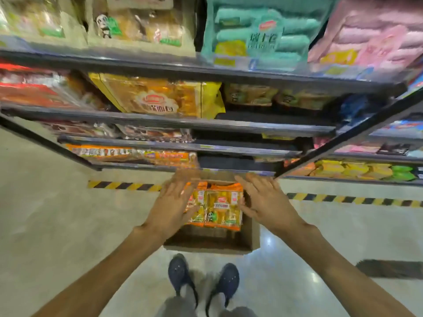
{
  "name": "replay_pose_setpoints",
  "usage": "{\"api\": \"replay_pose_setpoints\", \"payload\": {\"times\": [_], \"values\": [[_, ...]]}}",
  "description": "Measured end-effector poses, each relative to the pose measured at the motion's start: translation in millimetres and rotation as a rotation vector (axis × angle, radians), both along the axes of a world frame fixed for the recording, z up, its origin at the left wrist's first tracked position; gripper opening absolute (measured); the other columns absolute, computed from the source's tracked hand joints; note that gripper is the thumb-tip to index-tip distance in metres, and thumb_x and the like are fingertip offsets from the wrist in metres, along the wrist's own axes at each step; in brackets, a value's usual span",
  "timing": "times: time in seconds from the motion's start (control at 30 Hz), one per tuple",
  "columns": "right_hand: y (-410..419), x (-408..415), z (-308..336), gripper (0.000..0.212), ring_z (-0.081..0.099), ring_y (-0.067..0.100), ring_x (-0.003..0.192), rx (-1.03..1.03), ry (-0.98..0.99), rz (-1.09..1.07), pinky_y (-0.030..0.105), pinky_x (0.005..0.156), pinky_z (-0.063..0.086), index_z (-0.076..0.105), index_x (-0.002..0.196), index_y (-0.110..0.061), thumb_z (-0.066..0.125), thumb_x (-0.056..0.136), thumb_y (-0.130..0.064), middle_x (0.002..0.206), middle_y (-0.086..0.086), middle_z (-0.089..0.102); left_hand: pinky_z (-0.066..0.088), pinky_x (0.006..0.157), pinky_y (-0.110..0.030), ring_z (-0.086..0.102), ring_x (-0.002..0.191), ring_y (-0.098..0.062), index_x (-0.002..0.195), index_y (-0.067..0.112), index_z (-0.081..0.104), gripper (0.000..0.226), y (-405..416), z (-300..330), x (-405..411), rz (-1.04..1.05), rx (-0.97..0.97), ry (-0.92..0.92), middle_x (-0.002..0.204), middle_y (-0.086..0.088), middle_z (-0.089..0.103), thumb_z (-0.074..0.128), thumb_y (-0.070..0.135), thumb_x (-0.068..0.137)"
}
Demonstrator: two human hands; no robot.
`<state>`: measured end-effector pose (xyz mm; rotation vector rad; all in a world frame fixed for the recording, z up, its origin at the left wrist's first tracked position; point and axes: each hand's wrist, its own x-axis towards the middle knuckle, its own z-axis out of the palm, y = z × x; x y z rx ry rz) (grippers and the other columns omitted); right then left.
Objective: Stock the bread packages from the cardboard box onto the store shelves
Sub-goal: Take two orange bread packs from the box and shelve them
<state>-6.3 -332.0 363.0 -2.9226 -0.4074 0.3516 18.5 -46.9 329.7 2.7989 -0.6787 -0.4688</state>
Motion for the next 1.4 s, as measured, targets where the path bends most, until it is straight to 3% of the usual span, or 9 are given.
{"api": "replay_pose_setpoints", "payload": {"times": [0.1, 0.27, 0.4, 0.63, 0.87, 0.97, 1.07, 1.27, 1.4], "values": [[-2, -6, -74, 0.073, 0.059, 0.037, 0.134, 0.006, 0.029, -0.014, 0.06, 0.112, 0.041, 0.044, 0.153, -0.021, 0.058, 0.092, -0.057, 0.146, 0.013, 0.061, 0.038, 0.113, -0.059, 0.041, 0.146, -0.037, 0.155, 0.021, 0.041, 0.068, -1, -75, -1, -0.016, 0.068, 0.037, 0.156, -0.012, 0.046, 0.037, 0.058, 0.097], [-15, -12, -201, 0.076, 0.057, 0.04, 0.135, 0.008, 0.014, -0.016, 0.056, 0.114, 0.038, 0.051, 0.151, -0.016, 0.053, 0.09, -0.061, 0.149, 0.015, 0.059, 0.04, 0.115, -0.054, 0.038, 0.147, -0.034, 0.155, 0.022, 0.04, 0.069, 0, -196, -5, 0.061, 0.048, 0.074, 0.157, -0.008, 0.045, 0.049, 0.057, 0.097], [-25, -4, -297, 0.074, 0.043, 0.029, 0.144, 0.053, 0.044, -0.083, 0.047, 0.117, 0.034, 0.037, 0.158, -0.027, 0.043, 0.096, -0.068, 0.157, 0.005, 0.048, 0.04, 0.116, -0.045, 0.036, 0.148, -0.026, 0.158, 0.028, 0.031, 0.069, 0, -296, -8, 0.178, 0.007, 0.12, 0.162, -0.001, 0.035, 0.056, 0.051, 0.099], [-46, -2, -396, 0.085, 0.037, 0.027, 0.149, 0.065, 0.07, -0.12, 0.052, 0.117, 0.037, 0.023, 0.161, -0.034, 0.042, 0.089, -0.076, 0.163, 0.0, 0.037, 0.04, 0.115, -0.046, 0.03, 0.151, -0.029, 0.161, 0.025, 0.026, 0.074, 0, -408, -11, 0.273, 0.02, 0.088, 0.165, -0.004, 0.03, 0.055, 0.053, 0.099], [-52, 3, -431, 0.093, 0.037, 0.023, 0.148, 0.232, 0.043, -0.24, 0.056, 0.107, 0.05, 0.007, 0.156, -0.059, 0.042, 0.076, -0.092, 0.166, -0.019, 0.016, 0.034, 0.121, -0.049, 0.011, 0.158, -0.029, 0.163, 0.027, -0.002, 0.091, 3, -458, -2, 0.35, 0.103, -0.015, 0.171, -0.005, 0.007, 0.038, 0.071, 0.095], [-53, 9, -437, 0.094, 0.041, 0.022, 0.147, 0.332, -0.031, -0.249, 0.061, 0.105, 0.049, 0.004, 0.148, -0.072, 0.034, 0.064, -0.104, 0.163, -0.02, 0.024, 0.027, 0.124, -0.044, 0.009, 0.159, -0.026, 0.163, 0.019, -0.005, 0.099, 4, -464, 1, 0.417, 0.099, -0.026, 0.172, -0.007, 0.006, 0.031, 0.078, 0.093], [-59, 17, -451, 0.103, 0.047, 0.023, 0.143, 0.4, -0.064, -0.244, 0.063, 0.106, 0.048, 0.015, 0.154, -0.064, 0.043, 0.063, -0.103, 0.16, -0.012, 0.038, 0.03, 0.121, -0.04, 0.014, 0.157, -0.025, 0.162, 0.016, -0.009, 0.099, 6, -465, 1, 0.458, 0.15, -0.031, 0.171, -0.006, 0.007, 0.039, 0.071, 0.095], [-52, 18, -450, 0.098, 0.041, 0.024, 0.147, 0.356, -0.062, -0.23, 0.062, 0.109, 0.046, 0.003, 0.142, -0.076, 0.033, 0.055, -0.109, 0.162, -0.014, 0.031, 0.042, 0.111, -0.042, 0.043, 0.143, -0.03, 0.162, 0.007, -0.001, 0.103, 1, -452, 8, 0.517, 0.306, -0.008, 0.161, -0.013, 0.036, 0.039, 0.073, 0.095], [-51, 9, -451, 0.115, 0.045, 0.027, 0.145, 0.283, -0.038, -0.263, 0.061, 0.095, 0.057, 0.004, 0.152, -0.063, 0.023, 0.05, -0.112, 0.167, -0.013, 0.024, 0.052, 0.097, -0.04, 0.065, 0.12, -0.028, 0.16, 0.004, 0.009, 0.105, -7, -446, 9, 0.541, 0.42, 0.057, 0.135, -0.008, 0.064, 0.036, 0.079, 0.092]]}}
